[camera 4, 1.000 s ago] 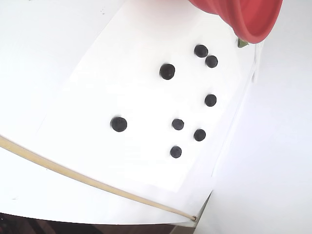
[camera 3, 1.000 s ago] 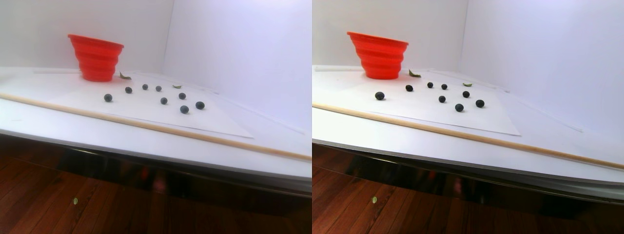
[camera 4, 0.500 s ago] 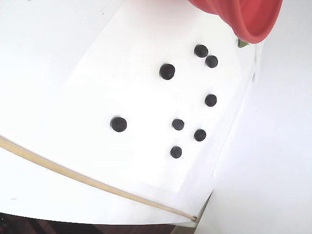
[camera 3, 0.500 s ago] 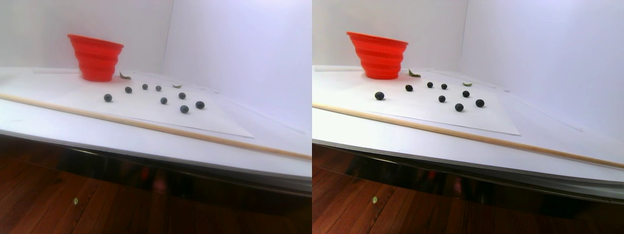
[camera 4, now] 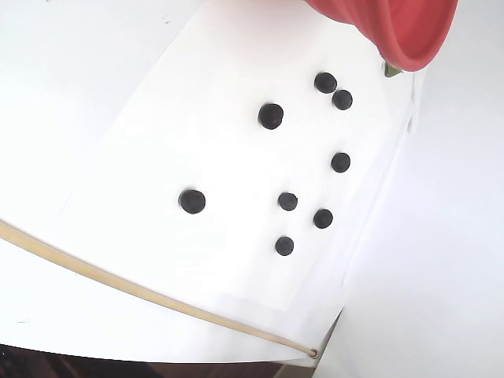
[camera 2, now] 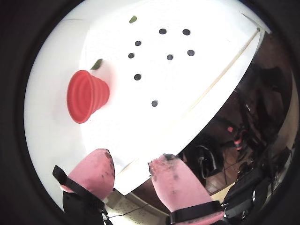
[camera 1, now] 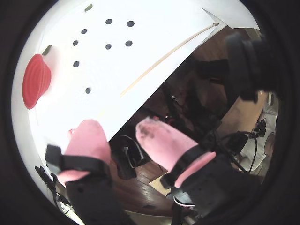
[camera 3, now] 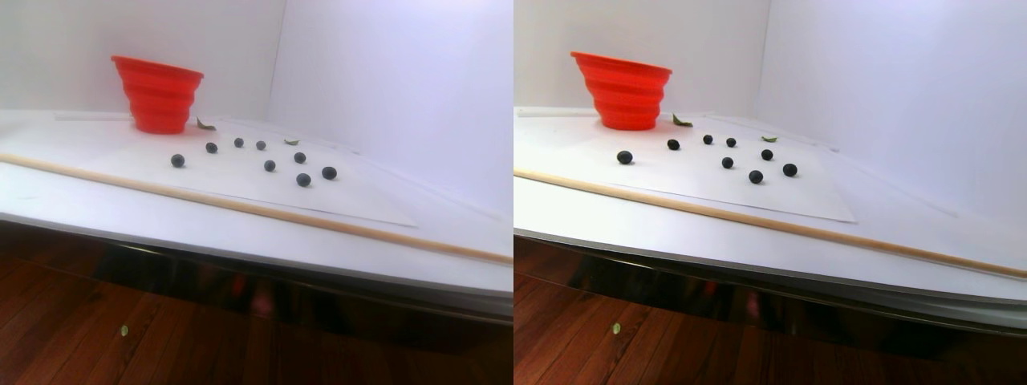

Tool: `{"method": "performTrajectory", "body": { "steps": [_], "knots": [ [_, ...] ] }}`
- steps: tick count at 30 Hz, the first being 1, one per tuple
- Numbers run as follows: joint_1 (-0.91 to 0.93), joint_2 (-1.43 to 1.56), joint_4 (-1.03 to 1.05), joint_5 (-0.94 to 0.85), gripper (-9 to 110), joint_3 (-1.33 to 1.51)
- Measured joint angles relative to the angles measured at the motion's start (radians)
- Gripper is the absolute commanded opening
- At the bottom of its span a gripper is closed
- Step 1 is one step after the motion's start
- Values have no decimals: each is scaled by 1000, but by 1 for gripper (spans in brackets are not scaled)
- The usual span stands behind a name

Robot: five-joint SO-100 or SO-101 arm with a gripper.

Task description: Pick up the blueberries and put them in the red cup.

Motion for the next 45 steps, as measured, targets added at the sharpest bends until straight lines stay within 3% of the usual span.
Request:
{"method": "performTrajectory", "body": {
  "steps": [18,45],
  "knots": [
    [-44,-163,-160,-279,16,118],
    [-152,-351,-446,-448,16,362]
  ]
}}
